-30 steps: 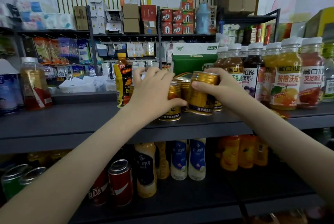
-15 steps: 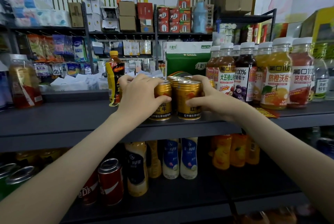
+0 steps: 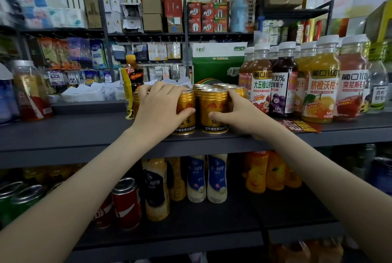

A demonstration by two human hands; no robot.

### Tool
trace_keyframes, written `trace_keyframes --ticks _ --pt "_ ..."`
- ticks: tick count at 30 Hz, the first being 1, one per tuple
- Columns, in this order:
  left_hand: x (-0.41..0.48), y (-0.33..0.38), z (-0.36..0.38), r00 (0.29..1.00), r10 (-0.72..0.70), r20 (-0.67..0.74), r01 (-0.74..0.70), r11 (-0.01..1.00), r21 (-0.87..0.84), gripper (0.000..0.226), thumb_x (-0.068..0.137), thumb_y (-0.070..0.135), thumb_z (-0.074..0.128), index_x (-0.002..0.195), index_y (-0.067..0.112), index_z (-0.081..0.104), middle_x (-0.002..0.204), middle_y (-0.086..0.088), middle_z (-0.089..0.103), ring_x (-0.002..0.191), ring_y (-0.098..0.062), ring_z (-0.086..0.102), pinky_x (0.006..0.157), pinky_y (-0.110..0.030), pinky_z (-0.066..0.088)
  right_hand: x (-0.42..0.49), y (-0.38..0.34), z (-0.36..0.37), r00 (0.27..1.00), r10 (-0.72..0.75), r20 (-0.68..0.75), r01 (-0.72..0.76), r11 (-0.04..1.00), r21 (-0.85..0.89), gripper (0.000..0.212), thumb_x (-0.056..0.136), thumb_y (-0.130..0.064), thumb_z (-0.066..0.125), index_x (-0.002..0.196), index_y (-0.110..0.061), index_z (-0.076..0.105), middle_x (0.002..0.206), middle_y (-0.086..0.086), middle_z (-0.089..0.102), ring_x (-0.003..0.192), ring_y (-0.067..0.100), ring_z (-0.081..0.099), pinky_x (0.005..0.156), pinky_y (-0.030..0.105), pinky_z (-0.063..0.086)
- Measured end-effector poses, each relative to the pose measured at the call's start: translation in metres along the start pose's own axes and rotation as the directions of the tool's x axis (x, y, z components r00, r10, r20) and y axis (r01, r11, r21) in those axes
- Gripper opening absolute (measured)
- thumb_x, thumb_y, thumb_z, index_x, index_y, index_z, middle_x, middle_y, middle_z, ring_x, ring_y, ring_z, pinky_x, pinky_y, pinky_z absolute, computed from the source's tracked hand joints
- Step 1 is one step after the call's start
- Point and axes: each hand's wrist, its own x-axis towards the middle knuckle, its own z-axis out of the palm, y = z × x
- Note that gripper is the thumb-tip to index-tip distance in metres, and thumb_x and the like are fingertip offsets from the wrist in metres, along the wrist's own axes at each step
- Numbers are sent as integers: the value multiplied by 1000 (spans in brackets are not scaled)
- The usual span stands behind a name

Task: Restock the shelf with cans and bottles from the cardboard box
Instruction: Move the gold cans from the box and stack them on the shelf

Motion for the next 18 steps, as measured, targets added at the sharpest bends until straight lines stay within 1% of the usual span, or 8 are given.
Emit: trace_keyframes --ticks 2,6,8,10,12,14,16,18 --pt "0 1 0 1000 -12 5 12 1000 -4 51 84 52 62 121 17 61 120 -2 63 116 -24 48 90 -37 19 -1 1 0 1000 -15 9 15 1000 11 54 85 -30 70 125 -30 35 104 -18 53 97 1 55 74 13 43" --pt "-7 5 4 999 -48 -3 48 999 11 55 85 51 60 127 16 56 125 -4 60 118 -25 46 92 -38 22 -5 0 3 999 -43 -11 43 999 -26 65 84 -30 71 137 -21 35 117 -8 53 111 13 53 89 24 44" --pt "-13 8 5 999 -44 -32 45 998 41 62 87 54 52 133 13 50 133 -7 55 120 -26 46 94 -38 24 -8 1 3 990 -115 -78 103 984 -143 75 84 -31 71 144 -15 29 135 1 46 126 17 44 104 31 39" --pt "-25 10 6 997 -43 -66 46 997 55 63 88 53 47 135 12 48 136 -8 53 122 -26 47 97 -37 26 -15 -2 9 947 -270 -177 212 933 -290 80 86 -29 68 149 -11 22 146 6 34 135 18 32 112 30 29" --pt "-43 11 8 990 -72 -118 75 997 21 56 89 46 49 133 11 51 136 -8 53 123 -25 47 99 -37 28 -28 -12 25 851 -455 -261 340 857 -387 71 88 -25 65 146 -7 29 143 8 38 135 17 31 113 28 26" --pt "-65 12 5 978 -125 -167 116 991 -62 48 89 38 51 128 10 55 134 -7 54 121 -22 46 100 -34 28 -42 -25 47 776 -569 -272 433 794 -426 58 89 -20 62 139 -5 39 136 9 45 129 18 37 110 25 27" --pt "-89 9 -8 965 -172 -195 148 980 -134 43 88 32 52 124 9 56 130 -7 57 119 -20 46 100 -29 27 -57 -37 76 759 -610 -227 493 766 -412 50 89 -18 60 135 -6 45 131 8 51 125 19 43 106 27 34" --pt "-116 1 -25 960 -205 -192 173 970 -170 39 90 30 50 121 7 58 122 -7 61 114 -19 49 96 -30 32 -70 -49 104 758 -632 -161 548 751 -367 46 89 -15 59 133 -6 48 127 8 54 120 20 48 102 29 39"
